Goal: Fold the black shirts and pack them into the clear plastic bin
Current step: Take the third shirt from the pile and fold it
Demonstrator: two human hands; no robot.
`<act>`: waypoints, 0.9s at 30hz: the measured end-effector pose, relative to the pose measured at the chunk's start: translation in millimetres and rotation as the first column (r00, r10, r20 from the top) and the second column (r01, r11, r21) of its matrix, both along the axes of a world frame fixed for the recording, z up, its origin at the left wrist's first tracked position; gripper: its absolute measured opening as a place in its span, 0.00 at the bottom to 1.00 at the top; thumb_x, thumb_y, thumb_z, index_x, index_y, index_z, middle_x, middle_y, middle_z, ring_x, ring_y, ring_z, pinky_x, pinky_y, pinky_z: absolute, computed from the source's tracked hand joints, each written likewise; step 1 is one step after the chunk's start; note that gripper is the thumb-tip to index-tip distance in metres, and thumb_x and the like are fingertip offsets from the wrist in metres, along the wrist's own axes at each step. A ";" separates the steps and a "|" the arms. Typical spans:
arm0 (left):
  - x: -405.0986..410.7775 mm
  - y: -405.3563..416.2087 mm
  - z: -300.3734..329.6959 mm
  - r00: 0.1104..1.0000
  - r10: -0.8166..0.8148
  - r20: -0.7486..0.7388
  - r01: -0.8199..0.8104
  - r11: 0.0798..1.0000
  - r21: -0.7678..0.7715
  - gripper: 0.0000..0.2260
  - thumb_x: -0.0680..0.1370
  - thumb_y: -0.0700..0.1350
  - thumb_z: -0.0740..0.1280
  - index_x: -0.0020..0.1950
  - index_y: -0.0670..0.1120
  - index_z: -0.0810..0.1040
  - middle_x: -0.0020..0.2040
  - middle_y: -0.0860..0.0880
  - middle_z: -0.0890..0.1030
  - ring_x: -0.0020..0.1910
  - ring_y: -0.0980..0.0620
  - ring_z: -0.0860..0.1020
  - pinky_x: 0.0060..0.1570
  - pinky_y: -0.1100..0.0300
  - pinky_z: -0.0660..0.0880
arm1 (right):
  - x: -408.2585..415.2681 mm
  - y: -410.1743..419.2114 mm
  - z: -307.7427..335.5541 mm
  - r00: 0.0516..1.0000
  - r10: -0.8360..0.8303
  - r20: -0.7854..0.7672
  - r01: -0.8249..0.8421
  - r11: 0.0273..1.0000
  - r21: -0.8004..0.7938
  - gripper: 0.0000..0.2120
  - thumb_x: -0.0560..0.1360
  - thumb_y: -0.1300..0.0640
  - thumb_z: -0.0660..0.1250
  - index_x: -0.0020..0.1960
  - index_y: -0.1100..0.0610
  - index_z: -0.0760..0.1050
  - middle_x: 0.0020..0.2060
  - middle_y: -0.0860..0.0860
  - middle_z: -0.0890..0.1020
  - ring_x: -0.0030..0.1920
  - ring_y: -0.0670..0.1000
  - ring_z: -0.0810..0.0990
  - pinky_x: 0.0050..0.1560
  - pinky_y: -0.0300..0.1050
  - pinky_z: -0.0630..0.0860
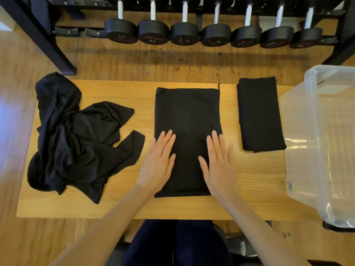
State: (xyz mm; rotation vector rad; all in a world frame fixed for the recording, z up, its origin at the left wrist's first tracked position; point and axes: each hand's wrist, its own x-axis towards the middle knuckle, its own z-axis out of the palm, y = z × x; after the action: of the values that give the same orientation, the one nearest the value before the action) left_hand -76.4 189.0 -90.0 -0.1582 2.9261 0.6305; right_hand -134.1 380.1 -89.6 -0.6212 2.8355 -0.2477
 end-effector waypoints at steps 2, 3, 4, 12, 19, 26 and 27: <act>-30.0 -7.0 1.7 0.999 0.007 -0.035 -0.006 1.000 0.018 0.22 0.83 0.41 0.55 0.78 0.42 0.58 0.78 0.45 0.60 0.78 0.49 0.53 0.77 0.49 0.53 | -20.3 -17.6 -1.2 0.998 0.059 0.004 -0.059 0.996 -0.060 0.25 0.84 0.50 0.50 0.79 0.55 0.52 0.79 0.52 0.52 0.79 0.51 0.46 0.77 0.52 0.49; -44.2 -9.9 1.4 0.999 0.009 -0.037 -0.008 1.000 0.009 0.22 0.83 0.40 0.55 0.78 0.42 0.57 0.78 0.45 0.59 0.78 0.49 0.53 0.77 0.51 0.51 | -29.1 -25.9 -2.9 0.996 0.089 0.007 -0.089 0.993 -0.074 0.25 0.84 0.51 0.50 0.79 0.55 0.52 0.79 0.51 0.52 0.79 0.50 0.46 0.77 0.52 0.48; -56.7 -12.3 -0.4 1.000 0.011 -0.028 -0.012 1.000 -0.005 0.23 0.83 0.40 0.55 0.78 0.42 0.56 0.79 0.45 0.57 0.78 0.48 0.52 0.77 0.51 0.49 | -36.5 -33.4 -5.3 0.993 0.120 0.008 -0.119 0.990 -0.075 0.24 0.84 0.52 0.50 0.79 0.55 0.53 0.79 0.51 0.52 0.79 0.50 0.46 0.77 0.52 0.47; -84.1 -34.1 -17.5 0.999 0.021 0.037 -0.016 0.991 -0.130 0.32 0.82 0.59 0.51 0.80 0.44 0.47 0.81 0.46 0.45 0.79 0.50 0.43 0.77 0.54 0.43 | -80.3 -18.9 -19.4 0.992 0.125 -0.001 -0.124 0.989 0.079 0.28 0.82 0.43 0.47 0.79 0.52 0.50 0.79 0.52 0.50 0.79 0.53 0.45 0.77 0.54 0.46; -92.6 -42.3 -15.1 0.999 0.042 0.000 -0.041 0.983 -0.179 0.28 0.84 0.55 0.47 0.80 0.44 0.48 0.80 0.46 0.48 0.79 0.50 0.44 0.77 0.50 0.46 | -104.2 -37.1 -10.9 0.991 0.116 -0.062 -0.114 0.993 0.035 0.28 0.83 0.44 0.47 0.79 0.54 0.49 0.79 0.52 0.51 0.78 0.53 0.46 0.76 0.53 0.43; -108.2 -49.8 -17.2 0.995 0.083 0.053 -0.074 0.985 -0.155 0.31 0.82 0.59 0.49 0.80 0.47 0.46 0.80 0.47 0.44 0.79 0.48 0.43 0.77 0.50 0.44 | -139.0 -44.7 -22.1 0.986 0.162 -0.042 -0.159 0.985 0.073 0.29 0.82 0.42 0.44 0.79 0.53 0.50 0.79 0.53 0.51 0.79 0.54 0.46 0.76 0.57 0.44; -108.7 -50.5 -16.0 0.994 0.093 0.057 -0.084 0.985 -0.150 0.31 0.81 0.60 0.49 0.80 0.48 0.46 0.81 0.47 0.44 0.79 0.47 0.43 0.77 0.50 0.43 | -141.4 -42.0 -22.8 0.988 0.151 -0.044 -0.147 0.986 0.075 0.30 0.82 0.41 0.44 0.79 0.53 0.49 0.79 0.53 0.51 0.79 0.54 0.46 0.76 0.57 0.43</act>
State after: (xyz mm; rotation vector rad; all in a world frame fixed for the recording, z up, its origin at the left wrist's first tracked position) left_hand -185.1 138.5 -106.0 -0.3202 2.9157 0.4123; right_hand -275.5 338.1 -112.4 -0.8302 2.8125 -0.1060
